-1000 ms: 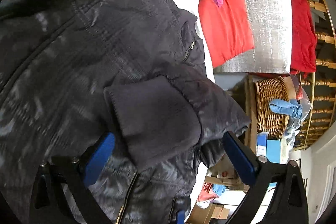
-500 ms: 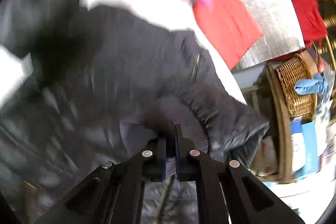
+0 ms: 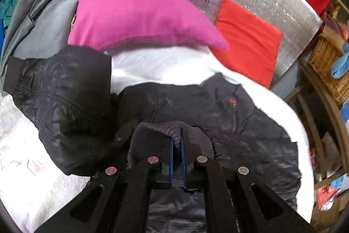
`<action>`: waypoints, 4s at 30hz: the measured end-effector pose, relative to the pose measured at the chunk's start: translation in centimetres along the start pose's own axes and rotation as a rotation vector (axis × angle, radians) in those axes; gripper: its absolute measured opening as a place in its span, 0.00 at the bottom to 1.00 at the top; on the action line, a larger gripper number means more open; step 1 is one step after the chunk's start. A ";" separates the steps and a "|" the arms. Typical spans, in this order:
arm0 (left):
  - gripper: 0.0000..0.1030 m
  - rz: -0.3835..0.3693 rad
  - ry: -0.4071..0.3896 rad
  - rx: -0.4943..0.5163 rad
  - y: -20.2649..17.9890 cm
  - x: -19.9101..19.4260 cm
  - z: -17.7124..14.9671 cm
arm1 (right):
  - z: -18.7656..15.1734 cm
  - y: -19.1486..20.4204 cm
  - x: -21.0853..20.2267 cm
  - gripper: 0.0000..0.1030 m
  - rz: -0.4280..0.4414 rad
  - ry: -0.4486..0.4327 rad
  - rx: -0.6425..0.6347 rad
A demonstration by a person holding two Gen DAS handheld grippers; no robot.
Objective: Fold large clothes
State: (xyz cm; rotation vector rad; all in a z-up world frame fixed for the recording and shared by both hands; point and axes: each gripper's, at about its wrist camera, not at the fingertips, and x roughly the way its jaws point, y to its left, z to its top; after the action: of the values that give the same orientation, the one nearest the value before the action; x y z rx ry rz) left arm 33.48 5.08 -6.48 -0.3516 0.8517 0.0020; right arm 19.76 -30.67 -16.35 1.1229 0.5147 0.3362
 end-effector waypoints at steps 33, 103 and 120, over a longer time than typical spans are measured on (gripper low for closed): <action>0.07 0.054 0.066 0.043 2.2 6.8 -3.8 | 13.8 2.9 2.6 0.83 -0.294 0.131 -0.254; 0.73 -0.133 -0.106 -0.651 33.0 -2.2 0.5 | -12.4 8.6 6.2 0.82 -0.345 0.190 -0.797; 0.12 0.064 -0.037 -0.665 37.5 6.8 5.0 | -12.7 7.5 8.2 0.82 -0.325 0.245 -0.788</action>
State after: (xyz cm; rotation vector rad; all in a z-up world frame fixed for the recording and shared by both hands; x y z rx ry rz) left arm 36.45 40.99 -19.83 -0.9440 0.8093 0.3566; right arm 19.64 -13.77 -15.63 0.2286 0.6871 0.3478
